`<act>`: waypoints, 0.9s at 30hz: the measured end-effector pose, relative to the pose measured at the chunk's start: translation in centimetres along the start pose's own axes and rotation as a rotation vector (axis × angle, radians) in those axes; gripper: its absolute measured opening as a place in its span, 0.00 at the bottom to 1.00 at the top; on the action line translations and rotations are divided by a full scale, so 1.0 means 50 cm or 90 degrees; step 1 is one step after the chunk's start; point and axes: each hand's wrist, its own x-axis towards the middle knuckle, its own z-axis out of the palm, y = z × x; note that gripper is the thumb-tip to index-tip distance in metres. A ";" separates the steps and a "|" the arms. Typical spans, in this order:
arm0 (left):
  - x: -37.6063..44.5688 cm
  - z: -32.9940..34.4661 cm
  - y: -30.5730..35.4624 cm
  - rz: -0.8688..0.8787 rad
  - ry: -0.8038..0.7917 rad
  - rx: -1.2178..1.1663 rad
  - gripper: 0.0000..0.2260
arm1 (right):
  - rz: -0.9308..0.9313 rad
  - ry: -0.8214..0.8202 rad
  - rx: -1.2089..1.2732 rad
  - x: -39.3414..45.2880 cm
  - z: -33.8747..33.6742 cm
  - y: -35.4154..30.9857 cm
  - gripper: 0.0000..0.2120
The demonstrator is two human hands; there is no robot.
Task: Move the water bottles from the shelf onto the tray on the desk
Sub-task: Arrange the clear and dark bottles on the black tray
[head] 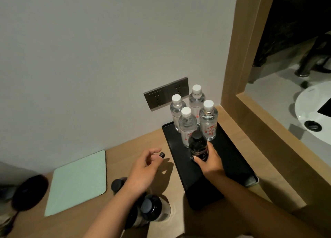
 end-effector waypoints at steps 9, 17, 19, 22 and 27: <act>-0.106 0.021 -0.042 0.095 -0.024 0.098 0.10 | 0.054 0.069 -0.057 -0.078 -0.008 -0.002 0.37; -0.118 0.020 -0.073 0.138 0.066 0.053 0.15 | -0.134 -0.067 -0.096 -0.236 0.070 0.005 0.33; -0.125 0.008 -0.071 0.141 0.083 0.003 0.15 | -0.149 -0.193 -0.092 -0.265 0.095 0.000 0.36; -0.137 -0.029 -0.074 0.152 0.131 -0.061 0.16 | -0.193 -0.280 -0.130 -0.295 0.127 -0.014 0.39; -0.123 -0.131 -0.086 0.174 0.262 -0.099 0.16 | -0.144 -0.321 -0.097 -0.312 0.153 -0.036 0.40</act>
